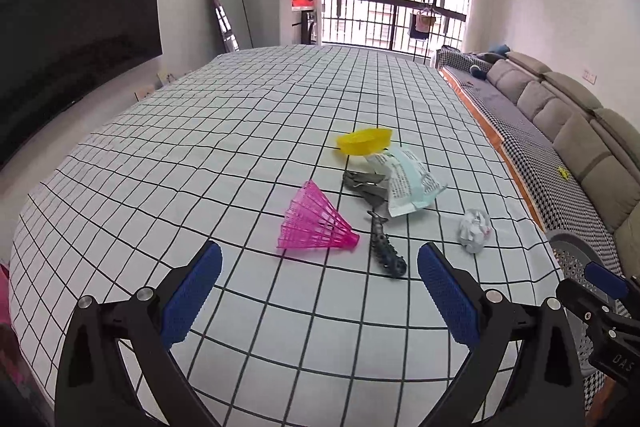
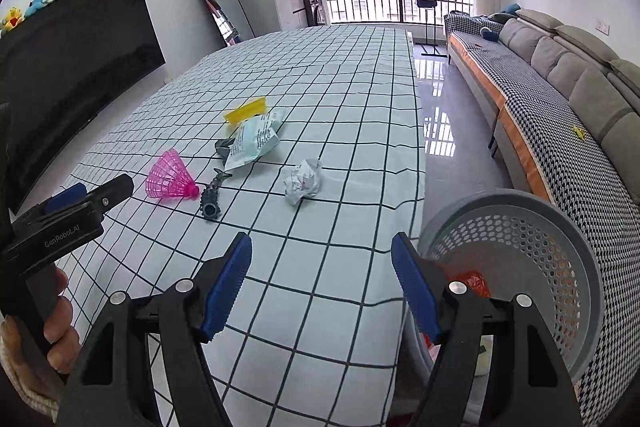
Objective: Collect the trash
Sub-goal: 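Move the right tool to the crumpled white tissue and close on it, then hold the tissue in the right tool while the left tool grasps the pink shuttlecock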
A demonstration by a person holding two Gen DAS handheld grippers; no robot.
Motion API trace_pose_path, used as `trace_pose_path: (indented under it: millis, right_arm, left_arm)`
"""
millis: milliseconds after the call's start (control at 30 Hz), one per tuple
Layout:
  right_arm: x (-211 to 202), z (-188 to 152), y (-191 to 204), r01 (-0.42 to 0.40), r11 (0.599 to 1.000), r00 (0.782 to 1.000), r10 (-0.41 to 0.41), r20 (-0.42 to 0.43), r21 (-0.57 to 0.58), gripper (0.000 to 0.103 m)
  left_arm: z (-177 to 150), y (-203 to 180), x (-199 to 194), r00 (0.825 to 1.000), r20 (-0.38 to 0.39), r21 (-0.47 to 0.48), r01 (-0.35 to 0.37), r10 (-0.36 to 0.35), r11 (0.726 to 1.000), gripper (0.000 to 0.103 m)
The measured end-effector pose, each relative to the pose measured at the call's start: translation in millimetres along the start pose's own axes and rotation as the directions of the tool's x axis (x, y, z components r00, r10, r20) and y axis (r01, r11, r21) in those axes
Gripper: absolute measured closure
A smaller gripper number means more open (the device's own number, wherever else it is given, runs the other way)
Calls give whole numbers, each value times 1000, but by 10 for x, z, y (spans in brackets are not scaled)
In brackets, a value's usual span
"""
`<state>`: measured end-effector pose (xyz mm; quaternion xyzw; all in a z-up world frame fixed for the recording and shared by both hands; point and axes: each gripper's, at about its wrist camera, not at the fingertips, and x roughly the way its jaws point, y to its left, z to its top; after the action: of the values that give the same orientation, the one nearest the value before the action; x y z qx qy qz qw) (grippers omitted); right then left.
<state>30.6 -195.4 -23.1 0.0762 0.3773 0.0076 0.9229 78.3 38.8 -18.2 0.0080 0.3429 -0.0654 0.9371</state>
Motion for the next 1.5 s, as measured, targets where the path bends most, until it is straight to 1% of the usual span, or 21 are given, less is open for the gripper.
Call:
trace_pose_path:
  millis: [200,333,400,533,767,1067,1100,1133,1167,1233,1367,1400,1433,1500]
  right_arm:
    - [349,153,135,6,1000,999,-6,-34,-14,34]
    - [608,239,183,15,1000,998,-17,-62,-26,34]
    - [737,281,197,26,999,996,-29,-82,-31,34]
    - [958,354,201,45,998,993,-48,-112,-32,34]
    - [1234,420,234,89,995,983,-95,-155,-41,34]
    - [1344,432,359,118,990,982,-128,-138,-83,35]
    - [1368,427,377,115,990,981,-127,-144,-87,36]
    - [1392,421,388,113,990,980,-126,-153,-89,41]
    - [1397,419,391,110,990,981,-123,-149,-88,43]
    - [1388,403,400,114,989,982,-127,-142,-95,46]
    - [1367,381,453,97,989,984,-113,-135,-114,59]
    - [1362,382,455,92,989,985,-107,-134,-117,65]
    - [1360,382,463,90,989,986,-106,-132,-120,67]
    - [1356,368,483,88,989,987,-103,-127,-120,68]
  left_arm:
    - [5,136,231,999,-33,-29,-6,6,1000,7]
    - [-28,195,383,996,-84,-50,-4,0,999,7]
    - [-34,209,379,997,-79,-55,1,-5,998,7]
    - [-40,213,373,997,-73,-52,-11,7,999,7]
    - [-59,239,442,994,-106,-65,0,-7,998,7]
    - [-81,220,451,994,-112,-61,3,-10,998,7]
    - [-83,217,445,994,-112,-60,2,-9,998,7]
    - [-83,217,445,994,-112,-61,3,-10,998,7]
    - [-83,217,445,994,-112,-62,4,-11,998,7]
    - [-86,219,442,994,-112,-64,4,-11,998,7]
    - [-91,223,446,993,-116,-65,9,-17,998,7]
    - [-94,223,450,993,-119,-66,9,-16,998,7]
    - [-96,225,457,993,-121,-66,7,-15,998,7]
    - [-103,232,467,992,-123,-69,5,-13,998,7]
